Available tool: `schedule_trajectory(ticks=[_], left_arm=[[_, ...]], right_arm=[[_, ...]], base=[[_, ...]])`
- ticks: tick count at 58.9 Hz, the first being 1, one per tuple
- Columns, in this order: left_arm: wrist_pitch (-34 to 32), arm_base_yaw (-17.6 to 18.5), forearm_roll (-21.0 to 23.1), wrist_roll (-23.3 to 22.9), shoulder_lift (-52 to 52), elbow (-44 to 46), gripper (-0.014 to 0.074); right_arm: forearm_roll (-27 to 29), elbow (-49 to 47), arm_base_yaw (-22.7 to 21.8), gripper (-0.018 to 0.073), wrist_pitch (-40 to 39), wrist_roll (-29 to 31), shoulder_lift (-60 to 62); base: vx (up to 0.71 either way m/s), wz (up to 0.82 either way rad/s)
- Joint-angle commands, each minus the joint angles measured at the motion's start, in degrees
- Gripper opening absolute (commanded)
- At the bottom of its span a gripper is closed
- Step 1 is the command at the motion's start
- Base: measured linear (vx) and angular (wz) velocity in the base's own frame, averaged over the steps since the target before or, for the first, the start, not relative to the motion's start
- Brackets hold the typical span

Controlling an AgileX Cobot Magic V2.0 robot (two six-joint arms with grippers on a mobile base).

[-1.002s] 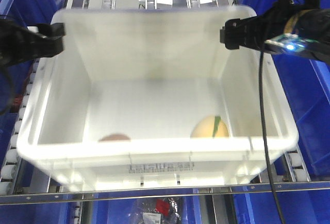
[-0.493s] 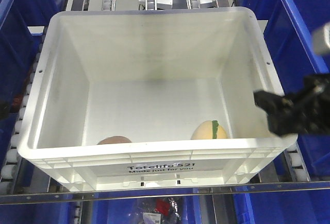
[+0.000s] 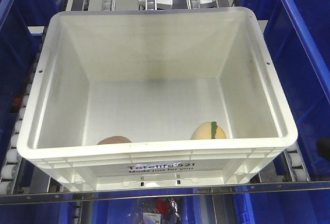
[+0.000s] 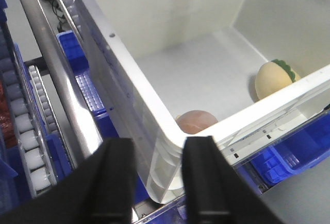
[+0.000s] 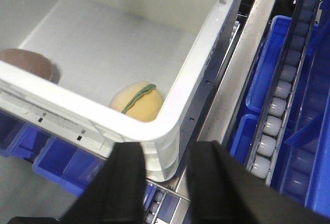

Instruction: Place moving items into box and shelve

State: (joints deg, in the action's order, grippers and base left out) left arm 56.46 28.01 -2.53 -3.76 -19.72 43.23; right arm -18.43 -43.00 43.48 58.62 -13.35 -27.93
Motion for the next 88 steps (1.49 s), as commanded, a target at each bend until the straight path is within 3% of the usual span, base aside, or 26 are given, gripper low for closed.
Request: schedule_trajectory(ticks=[1, 8, 15, 42, 48, 54, 63, 71, 76, 88], left_arm=[[-4.24, 0.26, 0.24, 0.24, -0.48, 1.26, 0.0203], [-4.31, 0.26, 0.1, 0.24, -0.48, 1.26, 0.0069], [-2.75, 0.26, -0.22, 0.24, -0.48, 1.26, -0.0027], [-2.38, 0.21, -0.29, 0.18, 0.0, 0.78, -0.0024], [-3.23, -4.43, -2.11, 0.66, 2.09, -1.27, -0.0023], [-11.59, -11.45, -2.87, 0.45, 5.26, -6.68, -0.0022], [-32.28, -19.47, -1.06, 0.45, 10.77, -19.16, -0.002], [-48.37, -22.08, 1.39, 0.39, 14.93, -29.97, -0.002], [-54.94, -22.96, 1.31, 0.39, 17.78, -34.96, -0.002], [-61.94, -27.05, 1.31, -0.03, 21.3, -44.19, -0.002]], right_arm=[[-0.75, -1.4, 0.02, 0.0115, -3.03, 1.33, -0.19], [-0.75, -1.4, 0.02, -0.0022, -2.9, 1.26, -0.19], [-0.64, -1.4, 0.02, -0.0017, -1.77, 0.82, -0.19], [-0.6, -1.4, 0.02, -0.0015, -0.9, 0.82, -0.19], [-0.68, -1.4, 0.02, -0.0015, -0.9, 0.82, -0.19], [-0.76, -1.4, 0.02, -0.0015, -0.9, 0.87, -0.19], [-0.76, -1.4, 0.02, -0.0015, -0.9, 0.87, -0.19], [-0.76, -1.4, 0.02, -0.0015, -0.9, 0.87, -0.19], [-0.76, -1.4, 0.02, -0.0015, -0.9, 0.87, -0.19], [-0.76, -1.4, 0.02, -0.0015, -0.9, 0.87, -0.19]], base=[[0.0, 0.0], [0.0, 0.0], [0.0, 0.0], [0.0, 0.0], [0.0, 0.0], [0.0, 0.0], [0.0, 0.0], [0.0, 0.0], [0.0, 0.0], [0.0, 0.0]])
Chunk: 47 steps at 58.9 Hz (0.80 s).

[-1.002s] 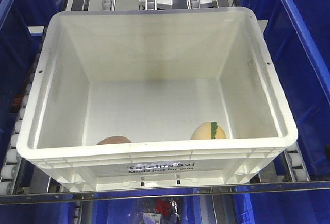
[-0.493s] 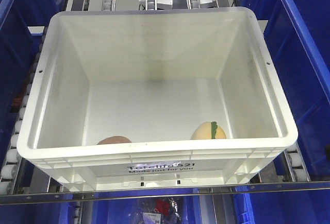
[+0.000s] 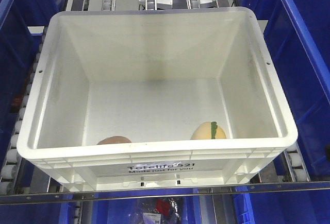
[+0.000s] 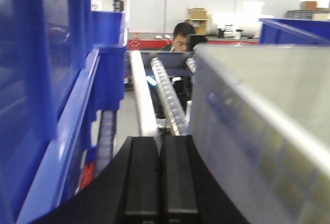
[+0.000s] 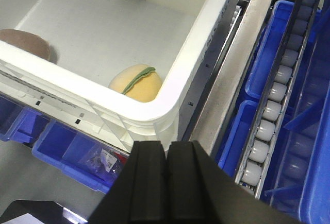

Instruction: Place moving items into box and shelve

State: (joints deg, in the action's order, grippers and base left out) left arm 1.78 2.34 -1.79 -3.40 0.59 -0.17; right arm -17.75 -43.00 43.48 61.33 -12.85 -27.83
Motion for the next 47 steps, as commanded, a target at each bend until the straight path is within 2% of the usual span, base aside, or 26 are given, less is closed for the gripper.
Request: schedule_trajectory(ticks=[1, 20, 30, 47], left_arm=[[-7.32, -1.77, 0.56, -0.39, 0.99, -1.19, -0.002], [-4.57, -5.63, 0.56, -0.39, 0.99, -3.08, -0.002], [-2.22, -4.91, 0.56, -0.39, 0.99, -3.08, -0.002], [-2.29, -4.91, 0.56, -0.33, 0.99, -3.08, -0.0016]], right_arm=[[-1.44, -1.4, 0.02, -0.0015, -3.62, 0.36, -0.29], [-1.45, -1.4, 0.02, -0.0015, -3.62, 0.36, -0.29], [-1.45, -1.4, 0.02, -0.0015, -3.62, 0.36, -0.29], [-1.45, -1.4, 0.02, -0.0015, -3.62, 0.36, -0.29]], base=[[0.0, 0.0], [0.0, 0.0], [0.0, 0.0], [0.0, 0.0]])
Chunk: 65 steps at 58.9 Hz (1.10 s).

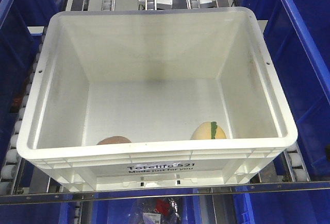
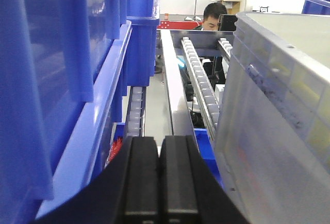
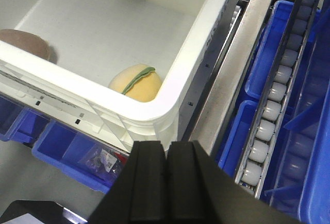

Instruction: Place moving items into box and shelve

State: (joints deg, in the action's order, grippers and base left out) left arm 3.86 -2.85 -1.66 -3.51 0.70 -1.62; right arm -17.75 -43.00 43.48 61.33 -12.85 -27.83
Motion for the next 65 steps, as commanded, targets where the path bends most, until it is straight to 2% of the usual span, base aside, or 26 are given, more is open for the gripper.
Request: schedule_trajectory(ticks=[1, 50, 55, 65], left_arm=[[-4.38, 0.28, 0.44, -0.22, 0.88, -1.64, -0.0016], [-4.38, 0.28, 0.44, -0.22, 0.82, -1.64, -0.0016], [-4.38, 0.28, 0.44, -0.22, 0.82, -1.64, -0.0016], [-4.38, 0.28, 0.44, -0.22, 0.82, -1.64, -0.0016]], right_arm=[[-1.45, -1.4, 0.02, -0.0015, -3.62, 0.36, -0.29], [-2.06, -1.4, -0.17, -0.0015, -3.05, 1.58, 0.2], [0.17, -1.4, -3.55, -0.0015, -4.14, 4.1, 1.09], [11.31, -1.33, -15.11, -0.0015, -10.1, 18.32, 4.05]], base=[[0.0, 0.0], [0.0, 0.0], [0.0, 0.0], [0.0, 0.0]])
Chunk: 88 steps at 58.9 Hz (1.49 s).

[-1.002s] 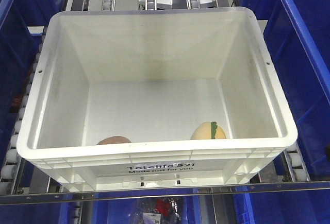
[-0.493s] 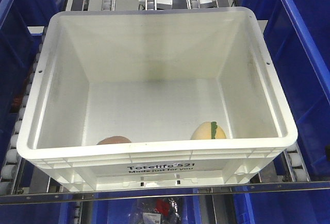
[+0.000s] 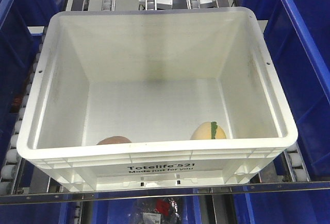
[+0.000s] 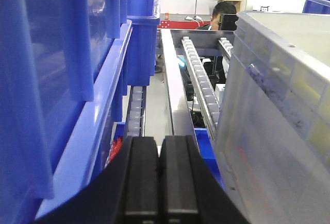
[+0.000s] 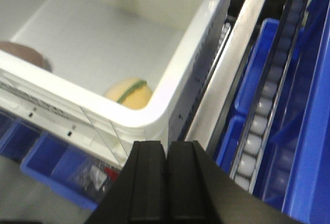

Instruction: Place moving items into box and shelve

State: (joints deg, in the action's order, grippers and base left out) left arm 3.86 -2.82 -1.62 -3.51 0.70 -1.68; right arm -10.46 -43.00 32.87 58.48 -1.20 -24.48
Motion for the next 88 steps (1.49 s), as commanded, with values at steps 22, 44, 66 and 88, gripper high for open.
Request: schedule_trajectory(ticks=[22, 44, 66, 88], left_arm=[[-4.38, 0.25, 0.4, -0.17, 0.83, -1.57, -0.0016], [-4.38, 0.25, 0.4, -0.17, 0.83, -1.57, -0.0016], [-4.38, 0.25, 0.4, -0.17, 0.83, -1.57, -0.0016], [-4.38, 0.25, 0.4, -0.17, 0.83, -1.57, -0.0016]], right_arm=[[9.36, 24.39, -25.83, -0.0015, -44.81, 8.61, 16.06], [9.61, 46.04, -31.08, -0.0015, -64.3, 5.19, 26.0], [9.8, 45.93, -31.02, -0.0015, -65.93, 5.09, 25.99], [5.91, 45.93, -28.83, -0.0015, -65.95, 3.26, 25.99]], base=[[0.0, 0.0], [0.0, 0.0], [0.0, 0.0], [0.0, 0.0]])
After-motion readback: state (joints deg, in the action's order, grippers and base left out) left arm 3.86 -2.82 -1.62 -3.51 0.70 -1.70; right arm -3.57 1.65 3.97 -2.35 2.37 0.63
